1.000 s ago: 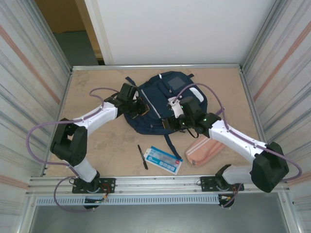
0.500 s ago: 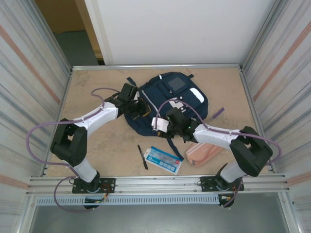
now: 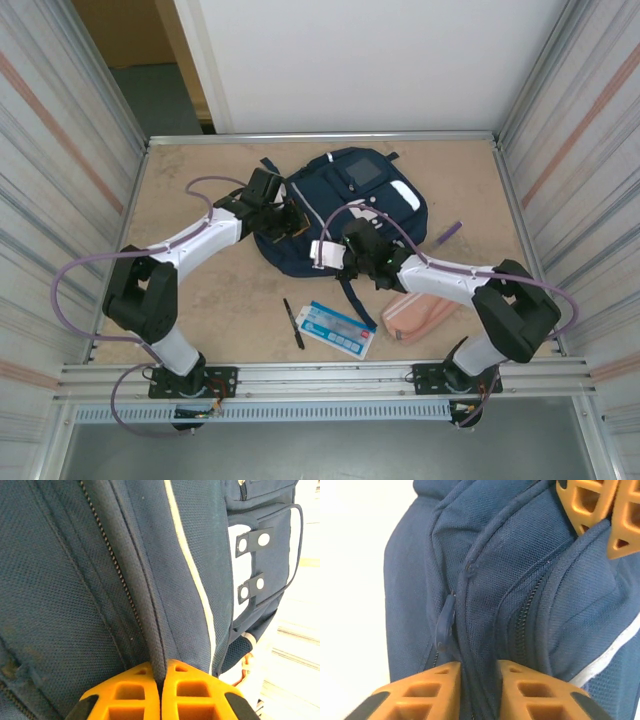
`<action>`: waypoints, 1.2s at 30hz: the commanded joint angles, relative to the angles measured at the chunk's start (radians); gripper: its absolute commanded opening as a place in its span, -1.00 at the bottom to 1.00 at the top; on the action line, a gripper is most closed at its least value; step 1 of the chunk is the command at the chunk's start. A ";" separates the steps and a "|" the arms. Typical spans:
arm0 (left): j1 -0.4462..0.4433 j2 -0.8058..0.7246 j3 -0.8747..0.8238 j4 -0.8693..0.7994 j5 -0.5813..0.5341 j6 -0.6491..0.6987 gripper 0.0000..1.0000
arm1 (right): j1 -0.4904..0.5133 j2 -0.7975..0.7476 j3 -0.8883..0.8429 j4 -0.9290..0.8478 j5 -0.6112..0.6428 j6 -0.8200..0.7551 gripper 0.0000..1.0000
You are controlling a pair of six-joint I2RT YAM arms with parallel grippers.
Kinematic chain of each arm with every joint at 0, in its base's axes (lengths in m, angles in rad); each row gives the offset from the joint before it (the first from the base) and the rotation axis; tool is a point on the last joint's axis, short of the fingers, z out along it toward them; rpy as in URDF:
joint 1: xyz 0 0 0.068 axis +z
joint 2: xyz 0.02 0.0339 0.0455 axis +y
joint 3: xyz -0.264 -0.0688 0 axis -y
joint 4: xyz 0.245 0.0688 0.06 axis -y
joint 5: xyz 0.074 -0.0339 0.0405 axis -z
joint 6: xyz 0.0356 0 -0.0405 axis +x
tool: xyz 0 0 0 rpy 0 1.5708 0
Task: Pack the student bag
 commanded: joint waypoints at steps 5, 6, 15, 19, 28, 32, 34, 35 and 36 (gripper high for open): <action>0.001 -0.092 0.021 -0.080 0.128 0.035 -1.00 | -0.022 -0.158 -0.022 0.010 -0.157 -0.055 -0.07; 0.002 -0.100 0.023 -0.083 0.125 0.033 -1.00 | -0.033 -0.171 -0.027 0.008 -0.159 -0.058 -0.04; -0.010 -0.080 0.079 -0.089 0.192 0.004 -1.00 | -0.048 -0.111 -0.002 -0.056 -0.094 -0.150 0.18; -0.026 -0.066 0.087 -0.090 0.198 0.005 -1.00 | -0.046 -0.084 0.004 -0.059 -0.128 -0.129 0.25; -0.027 -0.057 0.101 -0.101 0.183 0.007 -1.00 | -0.032 -0.036 0.062 -0.206 -0.140 -0.140 0.99; -0.027 -0.059 0.113 -0.101 0.187 0.003 -1.00 | -0.026 -0.023 0.059 -0.180 -0.088 -0.107 1.00; -0.027 -0.062 0.112 -0.101 0.182 0.003 -1.00 | -0.017 -0.007 0.061 -0.155 -0.049 -0.102 0.95; -0.027 -0.063 0.109 -0.098 0.179 0.002 -1.00 | -0.013 -0.003 0.073 -0.176 -0.057 -0.102 0.93; -0.027 -0.062 0.107 -0.095 0.174 0.003 -1.00 | -0.013 -0.006 0.082 -0.201 -0.088 -0.101 0.94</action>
